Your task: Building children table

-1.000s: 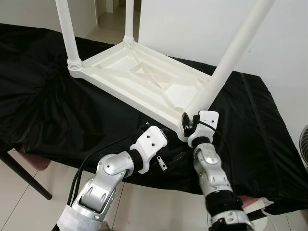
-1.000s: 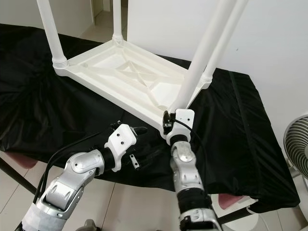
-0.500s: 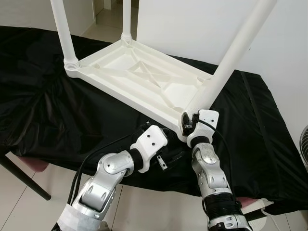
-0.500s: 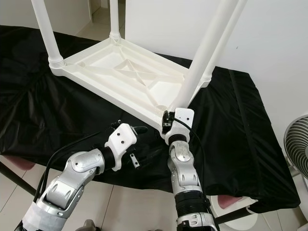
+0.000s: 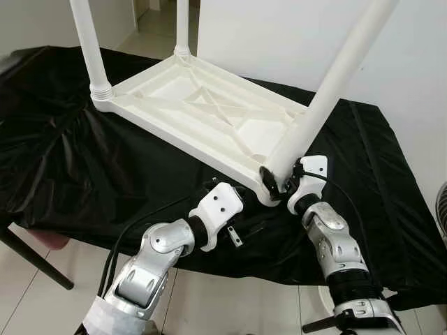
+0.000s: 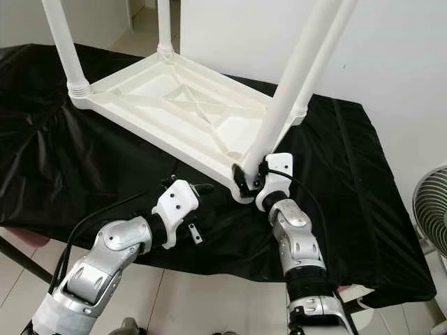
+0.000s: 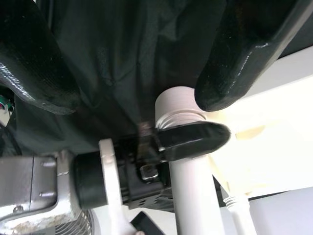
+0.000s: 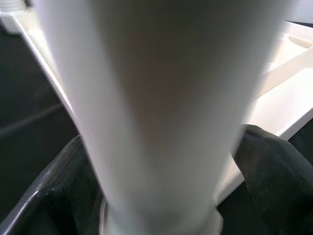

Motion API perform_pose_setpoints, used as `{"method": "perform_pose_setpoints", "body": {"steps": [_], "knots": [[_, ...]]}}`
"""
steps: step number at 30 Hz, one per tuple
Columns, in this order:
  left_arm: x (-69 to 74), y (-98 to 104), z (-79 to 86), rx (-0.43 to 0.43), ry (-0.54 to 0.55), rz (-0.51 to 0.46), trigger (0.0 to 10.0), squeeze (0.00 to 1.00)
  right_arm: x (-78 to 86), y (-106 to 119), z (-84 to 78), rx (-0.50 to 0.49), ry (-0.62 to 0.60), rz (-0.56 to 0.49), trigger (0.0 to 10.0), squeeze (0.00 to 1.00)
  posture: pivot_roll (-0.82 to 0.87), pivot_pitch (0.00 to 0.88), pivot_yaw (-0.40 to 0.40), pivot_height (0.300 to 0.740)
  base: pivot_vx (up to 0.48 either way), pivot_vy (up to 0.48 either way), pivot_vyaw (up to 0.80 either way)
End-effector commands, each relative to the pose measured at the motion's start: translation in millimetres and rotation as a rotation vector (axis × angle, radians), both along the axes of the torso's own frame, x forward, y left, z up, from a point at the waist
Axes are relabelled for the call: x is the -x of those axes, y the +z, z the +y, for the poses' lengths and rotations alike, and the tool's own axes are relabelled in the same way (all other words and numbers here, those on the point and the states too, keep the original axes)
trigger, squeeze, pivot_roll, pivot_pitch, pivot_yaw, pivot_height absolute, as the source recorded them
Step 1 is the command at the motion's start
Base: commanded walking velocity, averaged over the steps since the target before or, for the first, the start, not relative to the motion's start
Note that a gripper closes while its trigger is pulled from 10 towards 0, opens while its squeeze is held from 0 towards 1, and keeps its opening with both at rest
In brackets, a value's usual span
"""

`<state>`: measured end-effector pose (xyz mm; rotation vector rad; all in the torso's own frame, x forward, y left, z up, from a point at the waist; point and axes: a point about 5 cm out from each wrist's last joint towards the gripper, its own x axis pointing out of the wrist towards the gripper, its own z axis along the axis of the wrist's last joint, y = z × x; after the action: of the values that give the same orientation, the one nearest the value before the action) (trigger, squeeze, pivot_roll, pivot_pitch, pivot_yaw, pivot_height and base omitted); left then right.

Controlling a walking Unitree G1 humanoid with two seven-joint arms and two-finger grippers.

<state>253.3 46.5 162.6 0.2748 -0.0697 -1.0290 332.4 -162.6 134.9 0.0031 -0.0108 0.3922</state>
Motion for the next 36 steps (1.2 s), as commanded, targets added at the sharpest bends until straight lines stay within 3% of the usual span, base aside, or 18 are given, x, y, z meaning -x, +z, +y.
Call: {"method": "perform_pose_setpoints", "body": {"steps": [1, 9, 17, 18, 19, 36], "knots": [[2.1, -2, -1.5, 0.005, 0.000, 0.009, 10.0, 0.00, -0.4, -1, -1.3, 0.032, 0.071, 0.004, 10.0, 0.00, 0.15, 0.068, -0.108, 0.740, 0.000, 0.000, 0.00], [3.4, -2, -0.1, -0.001, 0.001, 0.011, 10.0, 0.00, -6.8, -5, -1.4, 0.143, 0.256, -0.006, 10.0, 0.00, 0.16, 0.053, -0.108, 0.740, 0.000, 0.000, 0.00], [4.4, -3, 0.7, -0.005, 0.000, 0.014, 10.0, 0.00, -17.3, -7, 5.6, 0.175, 0.269, -0.009, 10.0, 0.00, 0.17, 0.037, -0.102, 0.740, 0.000, 0.000, 0.00], [4.4, -3, 0.8, -0.007, -0.001, 0.014, 10.0, 0.00, -19.3, -8, 7.3, 0.174, 0.267, -0.009, 2.5, 0.00, 0.18, 0.034, -0.101, 0.740, 0.000, 0.000, 0.00], [4.1, -3, 1.0, -0.009, -0.002, 0.012, 10.0, 0.00, -20.4, -10, 8.6, 0.181, 0.263, -0.007, 0.0, 0.00, 0.18, 0.021, -0.101, 0.740, 0.000, 0.000, 0.00], [4.7, -4, 0.2, -0.008, -0.004, 0.011, 10.0, 0.00, -19.2, -23, 2.7, 0.138, 0.154, -0.005, 0.0, 0.00, 0.18, 0.013, -0.113, 0.740, 0.000, 0.000, 0.00]]}}
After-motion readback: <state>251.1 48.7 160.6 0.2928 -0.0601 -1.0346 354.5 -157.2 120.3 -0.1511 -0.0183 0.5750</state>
